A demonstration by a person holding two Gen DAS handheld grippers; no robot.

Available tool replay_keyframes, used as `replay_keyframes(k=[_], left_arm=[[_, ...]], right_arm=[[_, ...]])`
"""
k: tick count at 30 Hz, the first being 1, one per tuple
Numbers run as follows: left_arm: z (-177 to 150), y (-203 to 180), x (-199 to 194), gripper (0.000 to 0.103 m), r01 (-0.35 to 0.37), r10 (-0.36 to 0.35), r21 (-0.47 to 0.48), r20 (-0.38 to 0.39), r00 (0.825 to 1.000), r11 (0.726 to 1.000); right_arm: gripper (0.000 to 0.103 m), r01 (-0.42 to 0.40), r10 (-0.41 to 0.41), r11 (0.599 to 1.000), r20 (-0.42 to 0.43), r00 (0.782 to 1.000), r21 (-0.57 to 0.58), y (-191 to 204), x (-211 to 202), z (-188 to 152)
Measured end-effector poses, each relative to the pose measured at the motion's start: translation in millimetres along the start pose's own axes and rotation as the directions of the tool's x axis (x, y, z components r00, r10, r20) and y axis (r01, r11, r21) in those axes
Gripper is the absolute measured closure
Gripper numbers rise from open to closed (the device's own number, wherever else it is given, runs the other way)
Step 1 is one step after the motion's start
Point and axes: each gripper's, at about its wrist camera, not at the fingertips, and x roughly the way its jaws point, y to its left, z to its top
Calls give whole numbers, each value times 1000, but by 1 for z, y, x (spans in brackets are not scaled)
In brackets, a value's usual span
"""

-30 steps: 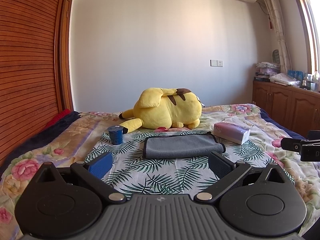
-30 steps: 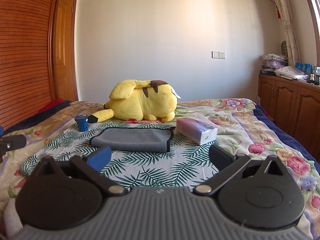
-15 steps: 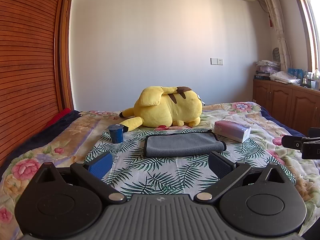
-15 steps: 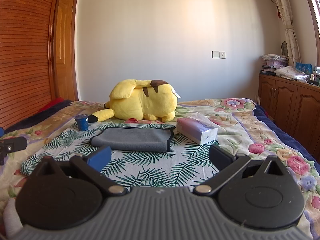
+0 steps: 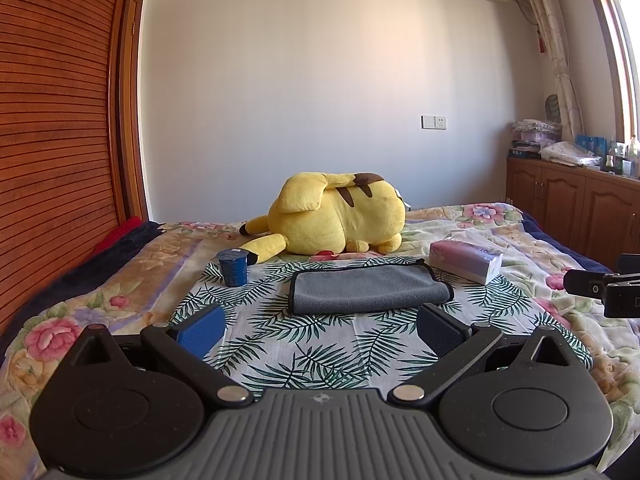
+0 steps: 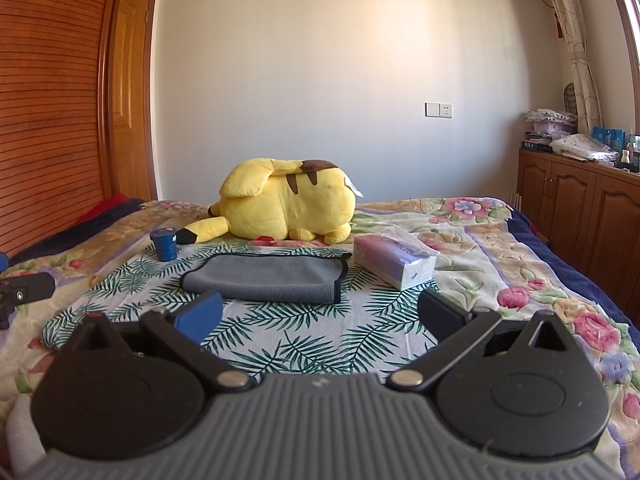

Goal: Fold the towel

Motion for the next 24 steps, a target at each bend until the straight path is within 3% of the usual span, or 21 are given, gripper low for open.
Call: replay_keyframes(k=[24], left_arm=[[-2,2,1,16,-5,5,6,-2,1000,1000]], right_arm=[[0,-1,1,1000,2,1000,2,2,0,1]])
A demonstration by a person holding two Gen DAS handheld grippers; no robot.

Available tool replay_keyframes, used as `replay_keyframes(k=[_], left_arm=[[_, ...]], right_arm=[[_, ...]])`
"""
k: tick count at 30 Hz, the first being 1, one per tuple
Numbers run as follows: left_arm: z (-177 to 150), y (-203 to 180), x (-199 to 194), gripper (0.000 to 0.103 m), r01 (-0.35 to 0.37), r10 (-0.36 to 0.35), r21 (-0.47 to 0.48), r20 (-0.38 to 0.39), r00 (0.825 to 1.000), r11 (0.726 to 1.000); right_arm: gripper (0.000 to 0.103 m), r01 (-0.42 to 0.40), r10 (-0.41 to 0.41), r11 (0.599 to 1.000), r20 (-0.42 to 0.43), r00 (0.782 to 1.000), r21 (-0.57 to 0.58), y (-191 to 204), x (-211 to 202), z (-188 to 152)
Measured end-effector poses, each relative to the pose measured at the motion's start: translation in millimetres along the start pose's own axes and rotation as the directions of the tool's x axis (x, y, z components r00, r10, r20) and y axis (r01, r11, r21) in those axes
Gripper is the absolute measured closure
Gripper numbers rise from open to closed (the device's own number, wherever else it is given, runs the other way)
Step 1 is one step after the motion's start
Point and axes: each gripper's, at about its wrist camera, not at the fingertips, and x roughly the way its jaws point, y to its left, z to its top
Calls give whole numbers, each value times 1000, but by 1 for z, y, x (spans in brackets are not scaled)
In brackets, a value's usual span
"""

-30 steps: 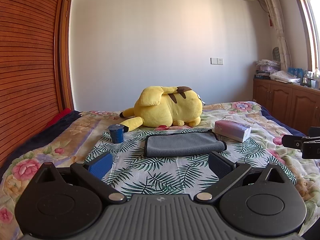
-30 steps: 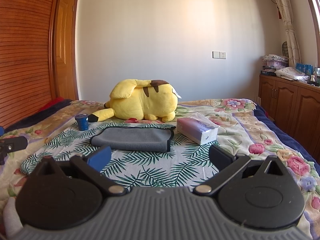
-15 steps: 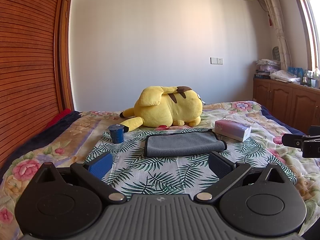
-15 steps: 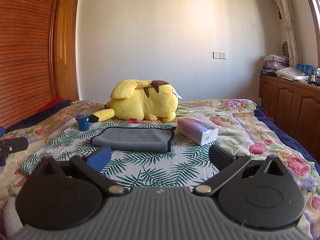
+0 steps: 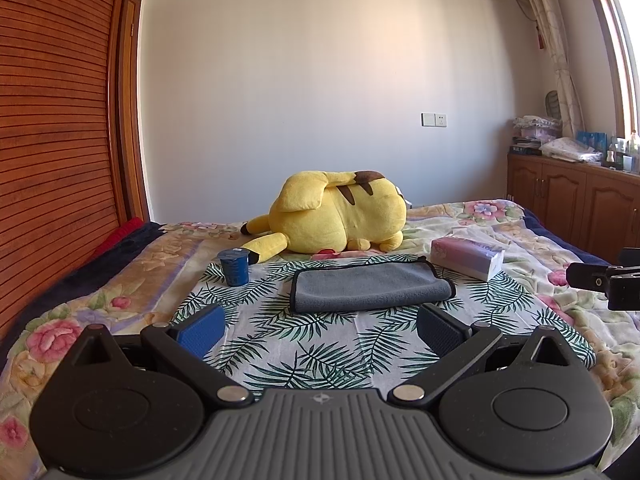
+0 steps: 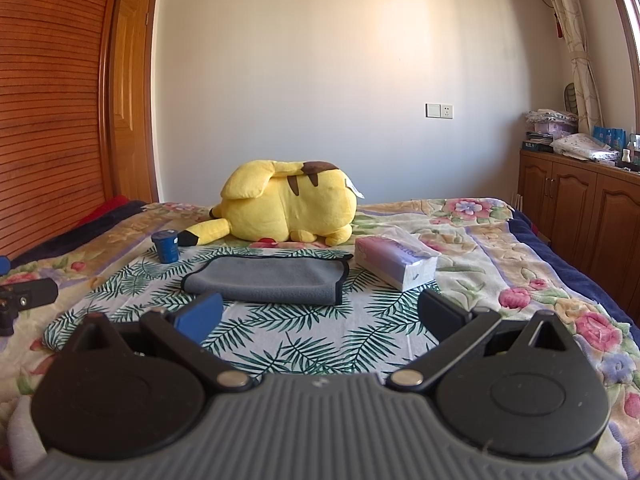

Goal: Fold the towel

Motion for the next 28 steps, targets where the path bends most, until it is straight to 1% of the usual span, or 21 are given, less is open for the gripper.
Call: replay_keyframes(k=[28], left_arm=[[-3,0,1,16,2,-2,9,-1,1000,1000]], right_arm=[[0,0,0,1000,0,1000,-1,1,0,0]])
